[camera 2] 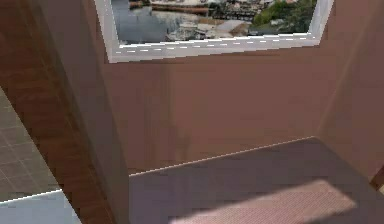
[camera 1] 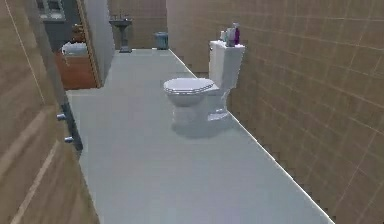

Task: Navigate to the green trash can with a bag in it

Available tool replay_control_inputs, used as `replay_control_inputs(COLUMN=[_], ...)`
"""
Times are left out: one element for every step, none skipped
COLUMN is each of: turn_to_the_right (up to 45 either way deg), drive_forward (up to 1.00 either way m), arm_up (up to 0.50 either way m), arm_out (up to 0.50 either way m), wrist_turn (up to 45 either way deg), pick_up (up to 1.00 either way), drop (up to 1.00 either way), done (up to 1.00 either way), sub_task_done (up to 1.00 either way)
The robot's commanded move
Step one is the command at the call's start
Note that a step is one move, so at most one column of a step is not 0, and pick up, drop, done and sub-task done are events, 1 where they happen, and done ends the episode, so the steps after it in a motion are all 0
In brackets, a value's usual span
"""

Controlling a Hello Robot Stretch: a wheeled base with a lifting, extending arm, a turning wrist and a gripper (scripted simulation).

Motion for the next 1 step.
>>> replay_control_inputs(turn_to_the_right=[-3.0], drive_forward=[0.0], arm_up=[0.0], arm_out=[0.0], wrist_turn=[0.0], pick_up=[0.0], drop=[0.0], done=[0.0], sub_task_done=[0.0])
